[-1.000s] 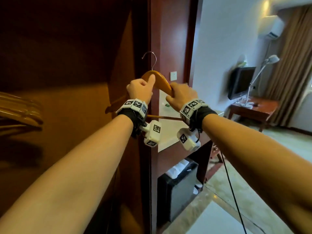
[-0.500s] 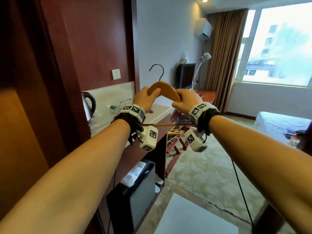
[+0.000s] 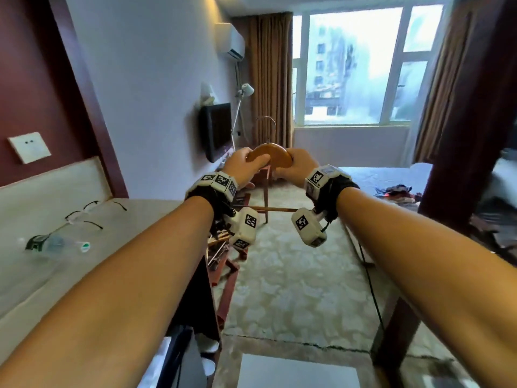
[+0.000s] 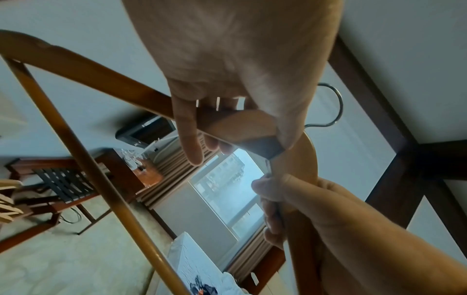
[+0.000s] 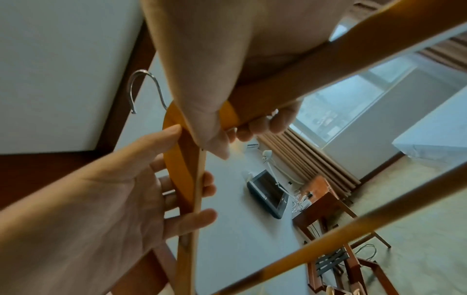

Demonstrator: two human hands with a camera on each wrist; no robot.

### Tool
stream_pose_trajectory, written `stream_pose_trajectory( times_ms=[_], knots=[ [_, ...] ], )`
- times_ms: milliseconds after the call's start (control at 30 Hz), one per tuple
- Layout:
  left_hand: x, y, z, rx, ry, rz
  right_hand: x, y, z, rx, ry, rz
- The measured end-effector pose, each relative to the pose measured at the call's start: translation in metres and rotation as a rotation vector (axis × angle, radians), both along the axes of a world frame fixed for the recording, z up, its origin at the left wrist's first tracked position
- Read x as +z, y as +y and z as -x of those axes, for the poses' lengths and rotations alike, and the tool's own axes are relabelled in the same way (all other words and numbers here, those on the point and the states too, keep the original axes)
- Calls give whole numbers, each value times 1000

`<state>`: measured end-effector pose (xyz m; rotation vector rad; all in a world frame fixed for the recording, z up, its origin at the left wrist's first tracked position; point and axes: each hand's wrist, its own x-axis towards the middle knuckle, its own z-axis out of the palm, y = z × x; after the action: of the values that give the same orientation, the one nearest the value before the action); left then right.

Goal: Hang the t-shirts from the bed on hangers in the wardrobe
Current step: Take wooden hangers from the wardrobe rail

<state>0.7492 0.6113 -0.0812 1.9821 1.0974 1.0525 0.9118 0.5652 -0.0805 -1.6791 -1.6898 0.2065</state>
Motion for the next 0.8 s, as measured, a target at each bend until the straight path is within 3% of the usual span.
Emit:
stream_pose_trajectory(
  times_ms=[167,333,500,667,800],
  knots=[
    [-22,94,-92,-124,87,-7,-19,76,-90,-121,62,179],
    [-42,191,-191,-186,151,-43,-36,159,-195,-120,98,307],
    [-43,292,-278,-180,241,19,-41,239,-292,-120,121,500],
    [-51,389,-341,-97,188,105,-49,320,-367,-166,60,628],
    [-66,469,-389,-32,149,151,-57,392,-420,-200,101,619]
  ],
)
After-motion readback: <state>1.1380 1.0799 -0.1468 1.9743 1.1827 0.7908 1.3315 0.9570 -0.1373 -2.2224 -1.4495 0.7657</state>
